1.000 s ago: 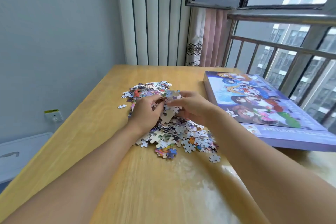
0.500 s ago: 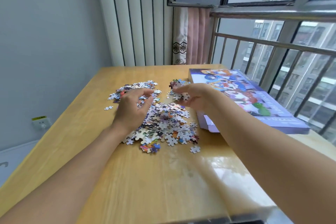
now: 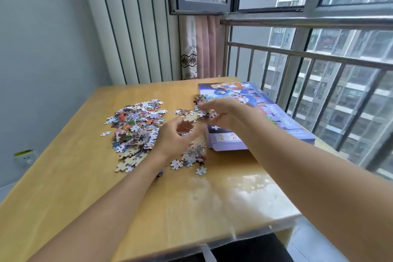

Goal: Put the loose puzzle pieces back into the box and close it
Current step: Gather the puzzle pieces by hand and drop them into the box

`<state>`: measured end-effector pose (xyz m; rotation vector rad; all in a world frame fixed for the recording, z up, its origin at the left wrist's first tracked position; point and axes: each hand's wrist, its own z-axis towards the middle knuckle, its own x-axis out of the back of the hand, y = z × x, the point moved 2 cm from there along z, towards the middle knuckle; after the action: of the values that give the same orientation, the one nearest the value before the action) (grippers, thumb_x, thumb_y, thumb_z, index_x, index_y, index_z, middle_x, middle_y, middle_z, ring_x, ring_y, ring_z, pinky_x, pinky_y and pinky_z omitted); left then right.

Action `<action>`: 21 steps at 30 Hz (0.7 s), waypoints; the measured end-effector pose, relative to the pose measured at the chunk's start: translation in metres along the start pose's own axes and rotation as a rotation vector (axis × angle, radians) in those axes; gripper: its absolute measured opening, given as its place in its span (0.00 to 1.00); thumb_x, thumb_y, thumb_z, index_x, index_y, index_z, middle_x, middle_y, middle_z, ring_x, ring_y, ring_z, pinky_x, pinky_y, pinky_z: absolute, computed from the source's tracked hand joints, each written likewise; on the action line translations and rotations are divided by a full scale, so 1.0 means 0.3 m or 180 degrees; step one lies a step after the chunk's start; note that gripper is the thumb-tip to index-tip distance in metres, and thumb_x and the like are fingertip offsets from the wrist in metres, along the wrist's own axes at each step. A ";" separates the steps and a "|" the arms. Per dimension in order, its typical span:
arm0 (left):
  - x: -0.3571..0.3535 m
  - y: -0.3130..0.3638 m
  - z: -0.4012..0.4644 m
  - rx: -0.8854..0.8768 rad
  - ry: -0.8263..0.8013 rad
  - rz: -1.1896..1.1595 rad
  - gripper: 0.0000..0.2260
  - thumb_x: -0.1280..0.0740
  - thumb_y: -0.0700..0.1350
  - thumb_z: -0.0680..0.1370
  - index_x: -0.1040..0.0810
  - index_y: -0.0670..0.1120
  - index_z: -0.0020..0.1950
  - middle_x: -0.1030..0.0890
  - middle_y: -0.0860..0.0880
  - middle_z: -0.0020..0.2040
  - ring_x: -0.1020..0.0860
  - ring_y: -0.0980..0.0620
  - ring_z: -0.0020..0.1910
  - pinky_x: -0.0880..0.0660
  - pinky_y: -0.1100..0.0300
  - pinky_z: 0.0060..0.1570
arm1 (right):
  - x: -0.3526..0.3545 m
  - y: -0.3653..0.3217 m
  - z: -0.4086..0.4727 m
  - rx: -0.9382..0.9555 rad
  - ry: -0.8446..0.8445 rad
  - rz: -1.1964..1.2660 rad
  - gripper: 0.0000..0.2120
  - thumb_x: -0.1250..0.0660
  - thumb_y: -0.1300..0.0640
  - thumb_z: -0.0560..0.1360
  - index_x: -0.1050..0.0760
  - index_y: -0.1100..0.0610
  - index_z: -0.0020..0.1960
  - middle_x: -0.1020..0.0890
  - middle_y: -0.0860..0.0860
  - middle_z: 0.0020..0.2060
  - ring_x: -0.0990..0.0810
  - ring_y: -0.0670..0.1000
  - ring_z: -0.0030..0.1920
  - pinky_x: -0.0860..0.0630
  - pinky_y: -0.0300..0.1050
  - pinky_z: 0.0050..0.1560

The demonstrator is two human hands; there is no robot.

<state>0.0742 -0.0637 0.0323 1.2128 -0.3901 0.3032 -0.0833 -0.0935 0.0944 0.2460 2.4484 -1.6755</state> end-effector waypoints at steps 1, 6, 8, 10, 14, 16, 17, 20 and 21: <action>0.006 0.002 0.010 0.0296 0.0116 -0.0487 0.24 0.28 0.68 0.70 0.17 0.47 0.49 0.15 0.46 0.44 0.17 0.50 0.44 0.20 0.49 0.47 | -0.004 0.008 0.003 0.0014 -0.0012 -0.0024 0.17 0.30 0.69 0.76 0.26 0.69 0.65 0.24 0.61 0.55 0.21 0.56 0.51 0.17 0.47 0.31; 0.077 -0.012 0.027 0.0859 0.0327 -0.1143 0.10 0.31 0.47 0.81 0.18 0.41 0.45 0.17 0.43 0.40 0.18 0.53 0.33 0.21 0.61 0.33 | -0.029 0.048 0.030 -0.0001 0.0067 0.0038 0.20 0.30 0.69 0.76 0.27 0.68 0.67 0.33 0.61 0.71 0.27 0.59 0.67 0.17 0.48 0.31; 0.119 -0.035 0.024 0.0925 0.0451 -0.1059 0.10 0.31 0.46 0.81 0.18 0.41 0.43 0.17 0.43 0.38 0.19 0.54 0.31 0.21 0.62 0.31 | -0.022 0.057 0.038 -0.0001 0.0143 0.0073 0.21 0.30 0.69 0.76 0.28 0.67 0.68 0.37 0.61 0.75 0.29 0.61 0.69 0.18 0.46 0.30; 0.169 -0.070 0.019 0.0922 0.0509 -0.0578 0.11 0.30 0.46 0.80 0.18 0.40 0.43 0.17 0.40 0.39 0.20 0.52 0.30 0.21 0.59 0.32 | -0.018 0.063 0.039 -0.0040 0.0116 0.0086 0.17 0.29 0.69 0.76 0.25 0.66 0.63 0.35 0.61 0.74 0.27 0.61 0.68 0.17 0.46 0.30; 0.238 -0.123 0.003 0.0606 0.0276 0.1316 0.13 0.28 0.49 0.78 0.16 0.42 0.38 0.16 0.43 0.35 0.22 0.51 0.31 0.29 0.63 0.33 | -0.032 0.067 0.016 -0.0087 0.0009 0.0112 0.12 0.30 0.69 0.76 0.24 0.66 0.59 0.32 0.61 0.72 0.24 0.60 0.64 0.18 0.46 0.29; 0.251 -0.133 0.009 0.0469 0.0358 0.1482 0.11 0.28 0.50 0.78 0.16 0.45 0.38 0.17 0.48 0.34 0.19 0.50 0.35 0.29 0.62 0.35 | -0.041 0.067 0.004 -0.0079 -0.0021 0.0074 0.15 0.31 0.69 0.76 0.25 0.67 0.62 0.33 0.60 0.72 0.23 0.59 0.59 0.17 0.46 0.30; 0.253 -0.125 0.012 0.0420 0.0498 0.1481 0.10 0.28 0.51 0.77 0.16 0.47 0.40 0.18 0.49 0.34 0.19 0.49 0.36 0.27 0.60 0.36 | -0.043 0.066 -0.001 -0.0081 -0.0027 0.0056 0.16 0.31 0.69 0.77 0.26 0.67 0.63 0.34 0.60 0.72 0.23 0.58 0.57 0.17 0.45 0.31; 0.229 -0.075 0.012 -0.0072 0.0700 0.1441 0.08 0.26 0.54 0.74 0.18 0.51 0.44 0.20 0.52 0.37 0.21 0.51 0.38 0.25 0.56 0.38 | -0.034 0.061 -0.016 -0.0064 -0.0044 0.0031 0.14 0.31 0.69 0.77 0.26 0.67 0.62 0.33 0.59 0.71 0.25 0.58 0.59 0.17 0.45 0.32; 0.206 -0.053 0.009 -0.0334 0.0485 0.1442 0.09 0.24 0.56 0.73 0.18 0.52 0.47 0.20 0.53 0.40 0.21 0.54 0.40 0.24 0.57 0.39 | -0.026 0.055 -0.019 -0.0048 -0.0042 0.0022 0.13 0.30 0.69 0.76 0.26 0.66 0.60 0.33 0.59 0.71 0.24 0.59 0.60 0.16 0.46 0.32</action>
<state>0.1360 -0.0701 0.0474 0.9821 -0.5399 0.7514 -0.0722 -0.0828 0.0833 0.2404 2.4469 -1.6501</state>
